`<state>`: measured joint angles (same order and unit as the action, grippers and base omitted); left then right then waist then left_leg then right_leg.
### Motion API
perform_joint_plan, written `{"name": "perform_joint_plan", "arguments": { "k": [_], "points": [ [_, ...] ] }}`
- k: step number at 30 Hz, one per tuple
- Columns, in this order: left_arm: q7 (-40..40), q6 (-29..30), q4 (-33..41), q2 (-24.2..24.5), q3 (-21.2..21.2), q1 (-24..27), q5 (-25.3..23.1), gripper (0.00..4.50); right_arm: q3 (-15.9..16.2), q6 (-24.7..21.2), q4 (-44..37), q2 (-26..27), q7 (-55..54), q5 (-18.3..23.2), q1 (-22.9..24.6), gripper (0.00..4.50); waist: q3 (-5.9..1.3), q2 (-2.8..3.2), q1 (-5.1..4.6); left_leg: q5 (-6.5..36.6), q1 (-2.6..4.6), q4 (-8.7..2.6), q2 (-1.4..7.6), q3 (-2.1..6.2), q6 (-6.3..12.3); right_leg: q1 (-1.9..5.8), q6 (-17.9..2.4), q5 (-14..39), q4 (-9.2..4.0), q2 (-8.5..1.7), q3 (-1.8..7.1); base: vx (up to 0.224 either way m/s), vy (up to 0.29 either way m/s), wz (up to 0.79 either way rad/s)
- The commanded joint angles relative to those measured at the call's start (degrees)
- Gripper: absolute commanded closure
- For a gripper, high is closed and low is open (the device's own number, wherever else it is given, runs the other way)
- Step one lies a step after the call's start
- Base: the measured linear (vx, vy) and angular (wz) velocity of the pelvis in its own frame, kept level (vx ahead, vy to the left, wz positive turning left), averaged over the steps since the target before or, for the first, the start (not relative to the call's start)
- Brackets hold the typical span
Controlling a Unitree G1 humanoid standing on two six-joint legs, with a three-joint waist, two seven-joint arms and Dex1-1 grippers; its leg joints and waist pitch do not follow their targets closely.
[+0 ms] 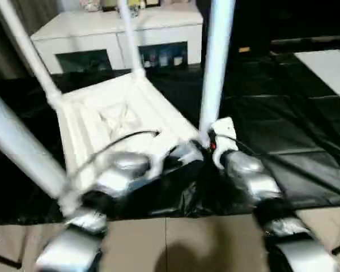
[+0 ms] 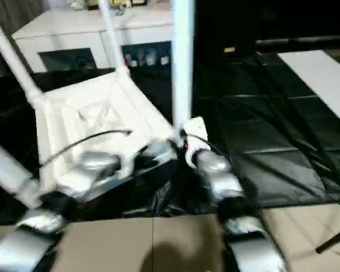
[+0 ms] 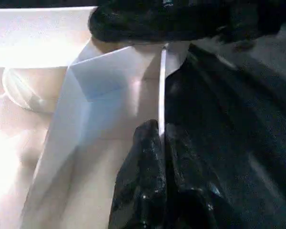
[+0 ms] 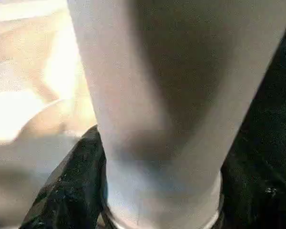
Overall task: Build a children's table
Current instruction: Rotate leg to tighten
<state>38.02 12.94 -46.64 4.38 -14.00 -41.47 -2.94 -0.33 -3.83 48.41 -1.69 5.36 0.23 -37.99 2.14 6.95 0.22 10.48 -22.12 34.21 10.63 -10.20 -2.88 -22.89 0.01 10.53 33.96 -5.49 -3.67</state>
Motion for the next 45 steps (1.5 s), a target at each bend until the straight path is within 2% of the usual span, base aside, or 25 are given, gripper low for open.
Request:
{"name": "perform_joint_plan", "arguments": {
  "k": [1, 2, 5, 6, 8, 9, 10, 11, 13, 14, 16, 17, 18, 20, 22, 23, 25, 26, 28, 29, 35, 37, 39, 41, 45],
  "points": [
    [-10.1, -1.1, -3.1, -0.1, 3.5, -1.6, -0.5, 4.50, -0.2, 1.3, 2.2, 3.2, -4.3, 0.7, -1.0, 1.80, -3.02, -1.11, -0.16, 21.9, 1.60, -4.73, 1.31, 1.05, 0.23, 1.47, -9.4, 24.3, -5.64, -2.64, 1.34, 0.000, 0.000, 0.00],
    [-10.6, -1.3, -3.8, 0.0, 3.4, -2.0, -0.9, 4.50, 0.2, 1.6, 2.9, 3.5, -4.4, 0.3, -1.5, 1.80, -3.03, -1.20, 0.01, 20.3, 0.94, -4.82, 1.24, 1.09, 1.49, 1.95, -9.8, 21.8, -5.36, -2.78, 1.43, 0.000, 0.000, 0.00],
    [-9.8, -1.8, -3.9, 0.2, 3.0, -2.2, -1.1, 4.50, 1.1, 1.5, 3.2, 3.8, -1.7, 0.0, -1.9, 1.80, -3.31, -1.34, 0.19, 17.9, 0.60, -4.69, 1.32, 1.01, 3.17, 2.30, -10.7, 17.8, -4.93, -2.87, 1.45, 0.000, 0.000, 0.00],
    [-8.2, -2.0, -3.4, 0.5, 2.5, -1.8, -1.3, 4.50, 1.4, 1.5, 2.7, 3.9, 0.5, 0.4, -1.6, 1.25, -3.39, -1.48, 0.32, 16.0, 0.45, -4.52, 1.29, 0.86, 4.39, 2.46, -11.6, 15.4, -4.71, -2.92, 1.42, 0.000, 0.000, 0.00],
    [-5.4, -2.2, -2.2, 1.4, 1.6, -0.8, -1.6, 4.50, 2.1, 2.5, 1.2, 3.3, 4.6, 0.6, -0.9, 1.09, -3.49, -1.41, 0.46, 15.1, 0.23, -4.34, 1.30, 0.87, 5.49, 2.72, -11.8, 14.5, -4.54, -3.07, 1.33, 0.000, 0.000, 0.00],
    [-3.2, -2.8, -2.0, 2.1, 0.8, -0.3, -1.8, 4.50, 2.3, 4.2, 1.1, 2.8, 6.5, 0.6, -0.7, 1.09, -3.48, -1.50, 0.29, 14.6, -0.10, -4.31, 1.24, 0.93, 5.84, 2.87, -11.7, 14.0, -4.42, -3.11, 1.30, 0.000, 0.000, 0.00],
    [-1.4, -3.3, -1.6, 2.6, 0.1, 0.2, -1.9, 4.50, 2.3, 4.9, 0.8, 2.3, 7.5, 0.7, -0.5, 0.94, -3.43, -1.45, -0.01, 13.3, -0.81, -4.44, 1.20, 1.22, 6.19, 3.46, -11.3, 13.5, -4.14, -3.17, 1.03, 0.000, 0.000, 0.00],
    [-0.2, -3.3, -1.2, 3.0, -0.2, 0.7, -1.9, 4.50, 2.3, 5.4, 0.7, 1.6, 8.3, 0.9, -0.4, 0.79, -3.50, -1.28, -0.03, 13.0, -0.83, -4.48, 1.24, 1.32, 6.28, 3.40, -11.3, 13.7, -4.10, -3.14, 0.88, 0.000, 0.000, 0.00],
    [3.5, -4.1, 0.4, 4.4, -1.4, 2.0, -2.0, 4.50, 2.7, 5.6, -0.7, -0.3, 12.0, 1.6, 0.2, 0.69, -3.60, -1.30, -0.03, 12.7, -0.21, -4.20, 1.37, 1.23, 6.52, 3.00, -12.1, 12.6, -4.23, -3.07, 1.00, 0.000, 0.000, 0.00],
    [7.5, -4.4, 2.3, 5.7, -2.3, 3.5, -1.4, 4.50, 3.4, 4.8, -2.7, -2.7, 18.0, 2.5, 1.2, 0.66, -3.68, -0.97, 0.08, 11.9, -0.02, -3.95, 1.40, 1.08, 7.25, 3.11, -13.7, 9.8, -3.95, -3.09, 1.12, 0.000, 0.000, 0.00],
    [9.6, -4.7, 3.4, 6.6, -2.7, 4.5, -1.1, 4.50, 4.3, 4.3, -4.4, -4.5, 22.1, 2.8, 2.1, 0.52, -3.90, -0.76, 0.24, 9.3, -0.13, -3.66, 1.54, 1.05, 8.65, 3.25, -14.8, 4.8, -3.31, -2.89, 1.07, 0.026, -0.006, 0.01],
    [12.1, -5.7, 4.5, 7.5, -3.1, 5.4, -0.6, 4.50, 5.3, 4.2, -5.9, -6.6, 26.1, 2.8, 3.1, 0.52, -3.99, -0.54, 0.52, 8.9, 0.04, -3.66, 1.66, 1.12, 8.89, 3.37, -15.1, 3.6, -3.21, -2.77, 0.91, 0.000, 0.000, 0.00],
    [13.9, -6.4, 5.2, 8.0, -3.4, 6.0, -0.2, 4.50, 5.7, 4.1, -6.9, -7.8, 28.8, 3.2, 3.8, 0.52, -4.05, -0.69, 0.63, 8.2, 0.08, -3.37, 1.64, 0.94, 9.50, 3.29, -15.8, 0.9, -2.94, -2.66, 0.95, 0.000, 0.000, 0.00],
    [20.0, -7.1, 8.9, 10.2, -4.1, 8.3, 2.0, 4.50, 8.0, 4.2, -11.1, -12.4, 39.8, 4.0, 6.7, 0.52, -4.09, -0.55, 1.11, 8.4, 0.20, -3.21, 1.77, 0.80, 10.16, 3.42, -16.3, -0.2, -2.77, -2.64, 0.89, 0.000, 0.000, 0.00],
    [20.9, -7.4, 9.3, 10.6, -4.3, 8.5, 2.2, 4.50, 8.6, 4.2, -11.7, -13.3, 41.7, 4.1, 7.2, 0.52, -4.10, -0.49, 1.33, 8.2, 0.32, -3.23, 1.89, 0.80, 10.27, 3.27, -16.3, -0.2, -2.77, -2.70, 0.98, 0.000, 0.000, 0.00],
    [23.5, -8.9, 10.5, 12.1, -5.0, 9.3, 2.4, 4.50, 10.7, 4.0, -13.5, -16.5, 48.5, 3.9, 9.0, 0.52, -3.88, -0.64, 1.96, 10.7, 0.53, -3.46, 1.96, 0.64, 9.34, 3.15, -16.1, 3.3, -3.04, -2.54, 1.04, 0.000, 0.000, 0.00],
    [25.0, -9.1, 11.6, 12.9, -4.9, 9.8, 2.8, 4.50, 12.1, 3.5, -14.5, -18.7, 53.2, 4.4, 10.2, 0.52, -3.70, -0.47, 2.26, 12.7, 0.69, -3.83, 2.17, 0.70, 8.10, 3.05, -15.6, 6.6, -3.28, -2.67, 1.16, 0.000, 0.000, 0.00],
    [26.7, -8.6, 12.8, 13.5, -4.6, 10.3, 3.5, 4.50, 12.1, 2.0, -15.6, -19.8, 56.4, 5.9, 10.9, 0.52, -3.58, -1.06, 2.40, 13.8, 0.81, -3.97, 2.26, 0.62, 7.56, 2.90, -15.4, 7.9, -3.47, -2.63, 1.30, 0.000, 0.000, 0.00],
    [27.6, -8.1, 13.7, 13.9, -4.4, 10.7, 3.8, 4.50, 12.0, 1.5, -15.9, -20.2, 57.3, 6.4, 10.9, 0.52, -3.48, -0.86, 2.50, 14.5, 0.97, -4.06, 2.27, 0.60, 7.10, 2.72, -15.3, 9.7, -3.57, -2.66, 1.46, 0.000, 0.000, 0.00],
    [28.0, -7.9, 14.2, 14.2, -4.3, 10.9, 4.0, 4.50, 12.0, 1.5, -16.2, -20.4, 57.8, 6.4, 10.9, 0.52, -3.43, -0.83, 2.46, 14.9, 0.87, -4.25, 2.28, 0.61, 6.17, 2.69, -14.8, 11.5, -3.73, -2.72, 1.53, 0.000, 0.000, 0.00],
    [29.3, -7.8, 15.4, 14.9, -4.3, 11.7, 4.5, 4.50, 11.1, 1.8, -14.9, -19.8, 58.9, 7.2, 9.6, 0.52, -3.62, -0.98, 2.47, 12.8, 0.57, -4.15, 2.14, 0.71, 5.98, 2.81, -14.3, 10.3, -3.49, -2.80, 1.54, 0.000, 0.000, 0.00],
    [29.4, -7.8, 15.5, 14.9, -4.3, 11.7, 4.5, 4.50, 11.0, 1.9, -14.8, -19.7, 58.9, 7.3, 9.5, 0.76, -3.76, -0.89, 2.50, 11.3, 0.53, -3.96, 2.11, 0.70, 6.51, 2.80, -14.5, 8.6, -3.33, -2.79, 1.50, 0.000, 0.000, 0.00],
    [29.7, -7.6, 15.7, 14.9, -4.2, 11.9, 4.4, 4.50, 10.5, 1.6, -14.5, -19.2, 59.3, 8.1, 9.2, 0.76, -3.81, -0.86, 2.52, 10.5, 0.50, -3.85, 2.07, 0.67, 7.00, 2.82, -14.8, 7.5, -3.23, -2.77, 1.45, 0.000, 0.000, 0.00],
    [29.9, -7.3, 16.0, 14.9, -4.2, 12.0, 4.4, 4.50, 10.2, 1.3, -14.7, -19.0, 60.1, 8.7, 9.2, 1.05, -3.78, -0.88, 2.54, 10.5, 0.49, -3.86, 2.09, 0.66, 7.25, 2.80, -15.0, 7.4, -3.22, -2.76, 1.40, 0.000, 0.000, 0.00],
    [30.1, -7.2, 16.2, 15.1, -4.1, 12.1, 4.5, 4.50, 10.0, 1.2, -15.1, -18.9, 61.0, 9.1, 9.3, 1.14, -3.85, -0.81, 2.59, 10.3, 0.56, -3.80, 2.11, 0.66, 7.26, 2.81, -15.0, 7.4, -3.19, -2.75, 1.40, 0.000, 0.000, 0.00]
  ]
}}
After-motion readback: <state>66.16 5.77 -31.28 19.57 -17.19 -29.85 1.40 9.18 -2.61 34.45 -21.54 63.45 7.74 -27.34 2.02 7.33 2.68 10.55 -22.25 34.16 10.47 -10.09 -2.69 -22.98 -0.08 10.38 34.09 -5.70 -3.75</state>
